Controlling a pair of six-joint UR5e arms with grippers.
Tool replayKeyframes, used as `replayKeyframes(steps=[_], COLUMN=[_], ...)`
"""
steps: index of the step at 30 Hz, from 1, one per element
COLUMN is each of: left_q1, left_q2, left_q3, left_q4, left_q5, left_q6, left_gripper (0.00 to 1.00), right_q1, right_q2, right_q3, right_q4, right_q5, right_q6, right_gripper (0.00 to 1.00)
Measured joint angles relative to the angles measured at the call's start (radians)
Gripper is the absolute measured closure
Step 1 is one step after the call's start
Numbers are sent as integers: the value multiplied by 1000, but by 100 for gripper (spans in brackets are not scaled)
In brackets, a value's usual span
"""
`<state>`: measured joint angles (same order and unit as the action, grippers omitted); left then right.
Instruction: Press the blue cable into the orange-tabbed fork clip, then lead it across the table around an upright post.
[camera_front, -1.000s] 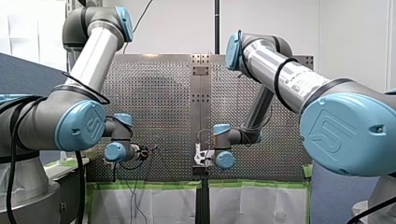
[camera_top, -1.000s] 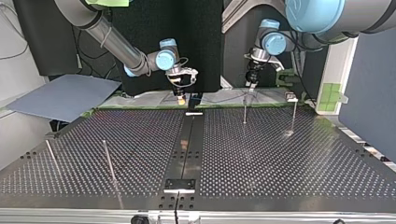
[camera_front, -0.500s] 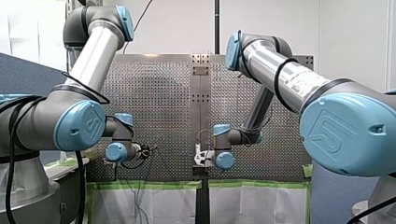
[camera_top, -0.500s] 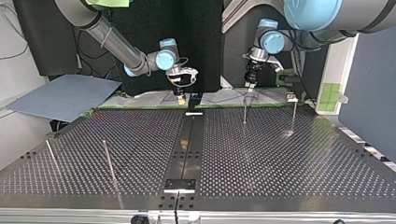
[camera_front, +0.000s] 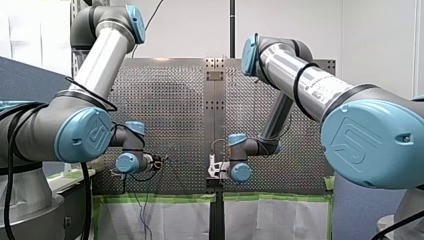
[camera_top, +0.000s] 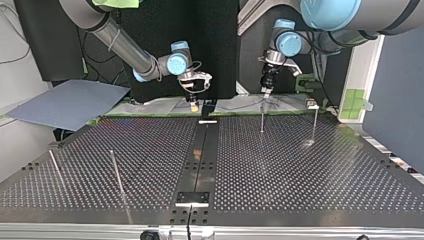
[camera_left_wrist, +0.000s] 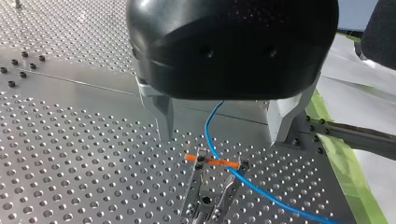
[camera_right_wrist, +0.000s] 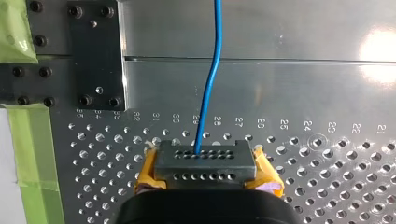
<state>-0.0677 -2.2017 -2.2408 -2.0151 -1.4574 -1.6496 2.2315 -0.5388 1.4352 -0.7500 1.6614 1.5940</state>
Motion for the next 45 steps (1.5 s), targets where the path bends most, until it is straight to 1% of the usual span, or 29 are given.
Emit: replayKeyframes(steps=[13,23,28,34,36,45], left_q1=[-4,-7,-17,-40,-49,-89], left_q2=[0,0,0,0,0,0], left_q3=[0,0,1,16,22,59], left_q4=[-8,-10,-8,-14,-17,-29], left_q5=[-8,-3,16,19,12,-49], left_q6=[-1,0,11,13,13,8], left_gripper=[0,0,0,0,0,0], right_q1=[0,0,0,2,3,4], right_q2=[3,4,5,5,6,8], right_q3=[0,0,0,0,0,0], right_q4=[0,1,0,0,-1,-3], right_q5=[-2,-3,-3,-3,-3,-6], right_q6=[2,2,0,-1,0,2], right_gripper=[100,100,100,100,100,100])
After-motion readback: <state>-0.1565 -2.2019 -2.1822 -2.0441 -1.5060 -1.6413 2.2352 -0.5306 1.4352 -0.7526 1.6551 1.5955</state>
